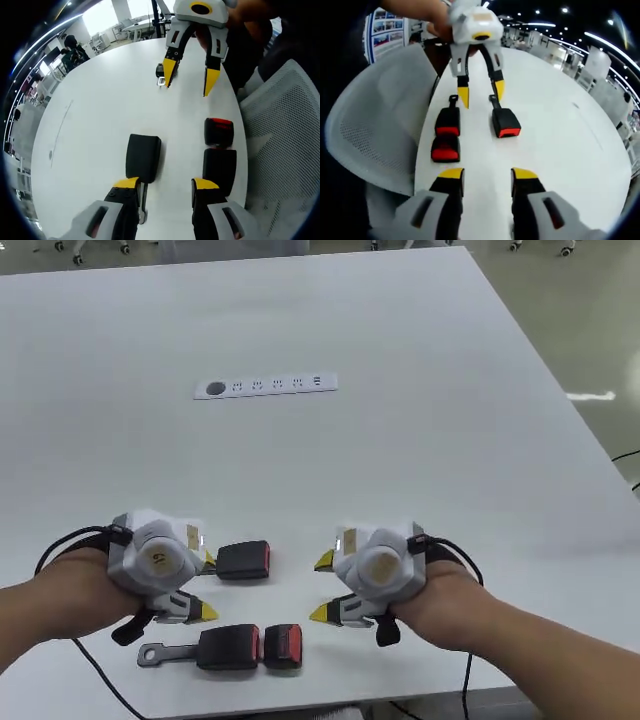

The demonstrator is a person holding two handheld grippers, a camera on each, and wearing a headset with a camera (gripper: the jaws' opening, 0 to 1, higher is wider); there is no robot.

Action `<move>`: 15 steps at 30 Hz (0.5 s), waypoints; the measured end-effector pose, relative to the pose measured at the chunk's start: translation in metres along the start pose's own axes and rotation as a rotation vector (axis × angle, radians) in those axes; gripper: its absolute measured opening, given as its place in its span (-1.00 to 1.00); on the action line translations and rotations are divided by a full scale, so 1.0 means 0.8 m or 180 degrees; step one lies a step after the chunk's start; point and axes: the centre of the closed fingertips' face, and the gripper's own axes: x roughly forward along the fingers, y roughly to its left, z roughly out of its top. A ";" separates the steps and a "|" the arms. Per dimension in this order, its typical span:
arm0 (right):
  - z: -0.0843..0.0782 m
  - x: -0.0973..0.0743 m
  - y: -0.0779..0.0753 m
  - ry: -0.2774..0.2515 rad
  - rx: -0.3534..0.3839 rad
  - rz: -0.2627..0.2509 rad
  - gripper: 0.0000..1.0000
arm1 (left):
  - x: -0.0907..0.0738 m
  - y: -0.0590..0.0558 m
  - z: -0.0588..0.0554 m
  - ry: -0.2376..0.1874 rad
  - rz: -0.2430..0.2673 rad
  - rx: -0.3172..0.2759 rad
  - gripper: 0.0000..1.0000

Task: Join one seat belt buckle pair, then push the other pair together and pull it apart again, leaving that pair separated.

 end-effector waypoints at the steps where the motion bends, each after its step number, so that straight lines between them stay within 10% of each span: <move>1: -0.006 -0.004 -0.007 0.0015 0.0014 -0.0020 -0.27 | 0.001 0.006 0.003 -0.0012 0.0019 -0.0008 -0.16; 15: -0.097 -0.046 -0.081 0.0297 0.0230 -0.0251 -0.23 | 0.027 0.042 0.013 0.0081 -0.0003 0.0108 -0.04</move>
